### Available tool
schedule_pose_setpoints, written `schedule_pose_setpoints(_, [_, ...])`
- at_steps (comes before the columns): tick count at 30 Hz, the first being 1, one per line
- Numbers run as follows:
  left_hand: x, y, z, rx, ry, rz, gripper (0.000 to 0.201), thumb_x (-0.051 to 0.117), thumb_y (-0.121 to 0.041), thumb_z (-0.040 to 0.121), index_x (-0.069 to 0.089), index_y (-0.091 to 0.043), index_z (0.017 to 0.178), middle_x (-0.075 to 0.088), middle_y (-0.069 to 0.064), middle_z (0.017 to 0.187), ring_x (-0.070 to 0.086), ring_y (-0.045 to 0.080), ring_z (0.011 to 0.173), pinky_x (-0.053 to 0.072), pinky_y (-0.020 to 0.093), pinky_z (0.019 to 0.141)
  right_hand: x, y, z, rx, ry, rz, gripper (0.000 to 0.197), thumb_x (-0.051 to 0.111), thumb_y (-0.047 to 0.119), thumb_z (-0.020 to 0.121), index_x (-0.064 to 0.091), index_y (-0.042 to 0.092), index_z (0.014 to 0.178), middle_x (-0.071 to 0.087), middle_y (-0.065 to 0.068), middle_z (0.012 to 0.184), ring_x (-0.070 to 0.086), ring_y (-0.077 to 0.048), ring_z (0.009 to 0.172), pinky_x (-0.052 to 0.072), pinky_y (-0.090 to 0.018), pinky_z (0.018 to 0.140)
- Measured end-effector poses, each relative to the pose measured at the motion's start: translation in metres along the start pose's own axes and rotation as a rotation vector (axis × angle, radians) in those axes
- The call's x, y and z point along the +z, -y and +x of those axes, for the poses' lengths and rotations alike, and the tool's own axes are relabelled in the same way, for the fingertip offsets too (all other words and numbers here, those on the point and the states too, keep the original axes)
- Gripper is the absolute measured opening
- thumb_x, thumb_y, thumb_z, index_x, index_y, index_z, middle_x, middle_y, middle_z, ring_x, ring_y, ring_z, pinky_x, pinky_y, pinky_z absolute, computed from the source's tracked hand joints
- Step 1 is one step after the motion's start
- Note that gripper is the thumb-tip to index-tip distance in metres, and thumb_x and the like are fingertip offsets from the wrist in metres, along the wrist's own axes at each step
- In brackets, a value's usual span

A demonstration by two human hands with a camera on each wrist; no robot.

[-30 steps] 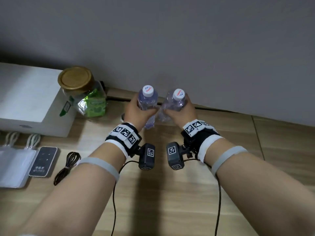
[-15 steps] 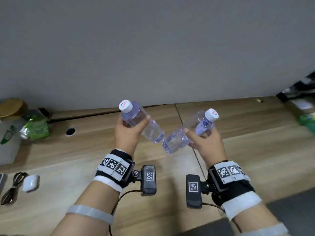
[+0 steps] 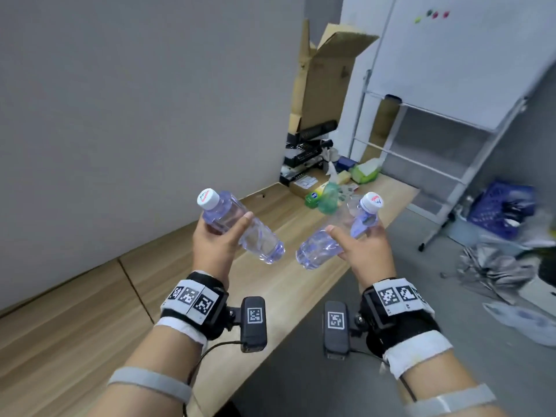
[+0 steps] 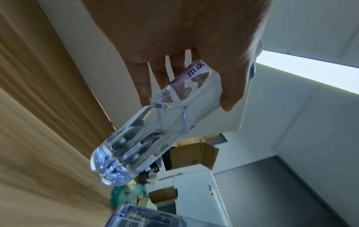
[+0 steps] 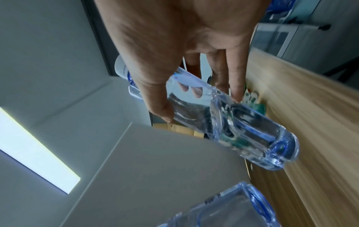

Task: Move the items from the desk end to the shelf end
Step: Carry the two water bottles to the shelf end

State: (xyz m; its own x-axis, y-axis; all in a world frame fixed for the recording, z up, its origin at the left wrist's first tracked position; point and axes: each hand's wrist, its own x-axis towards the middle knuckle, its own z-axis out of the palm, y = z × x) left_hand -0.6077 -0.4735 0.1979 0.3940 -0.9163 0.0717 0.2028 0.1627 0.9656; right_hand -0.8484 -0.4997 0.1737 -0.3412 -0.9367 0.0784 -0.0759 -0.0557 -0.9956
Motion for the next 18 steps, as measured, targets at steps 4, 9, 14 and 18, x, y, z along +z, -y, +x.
schedule_pose_setpoints(4, [0.075, 0.014, 0.019, -0.034, 0.11, 0.025, 0.035, 0.082, -0.015, 0.079, 0.065, -0.022, 0.108, 0.077, 0.0, 0.104, 0.073, 0.022, 0.099, 0.058, 0.048, 0.09, -0.059, -0.004, 0.053, 0.016, -0.107, 0.069, 0.058, 0.083, 0.046, 0.052, 0.062, 0.03, 0.104, 0.071, 0.012, 0.096, 0.072, -0.018, 0.093, 0.057, -0.051, 0.088])
schedule_pose_setpoints(9, [0.161, 0.062, 0.062, -0.066, 0.191, 0.055, 0.04, 0.082, -0.02, 0.08, 0.064, -0.02, 0.115, 0.076, 0.001, 0.109, 0.072, 0.025, 0.104, 0.058, 0.047, 0.091, -0.111, -0.02, 0.131, 0.007, -0.168, 0.012, 0.052, 0.083, 0.044, 0.053, 0.063, 0.03, 0.098, 0.073, 0.006, 0.098, 0.073, -0.021, 0.09, 0.058, -0.05, 0.084])
schedule_pose_setpoints(14, [0.256, 0.123, 0.119, -0.106, 0.253, 0.029, 0.038, 0.082, -0.018, 0.08, 0.065, -0.023, 0.113, 0.075, 0.0, 0.11, 0.072, 0.021, 0.103, 0.057, 0.048, 0.092, -0.14, -0.042, 0.231, 0.011, -0.158, -0.115, 0.05, 0.084, 0.045, 0.053, 0.064, 0.03, 0.095, 0.073, 0.008, 0.094, 0.073, -0.019, 0.089, 0.059, -0.05, 0.083])
schedule_pose_setpoints(18, [0.334, 0.161, 0.159, -0.152, 0.268, 0.032, 0.04, 0.086, -0.017, 0.076, 0.068, -0.022, 0.111, 0.077, -0.002, 0.106, 0.073, 0.018, 0.099, 0.057, 0.045, 0.092, -0.157, -0.05, 0.312, 0.074, -0.106, -0.253, 0.054, 0.082, 0.049, 0.047, 0.063, 0.027, 0.093, 0.072, 0.007, 0.089, 0.071, -0.018, 0.086, 0.059, -0.05, 0.082])
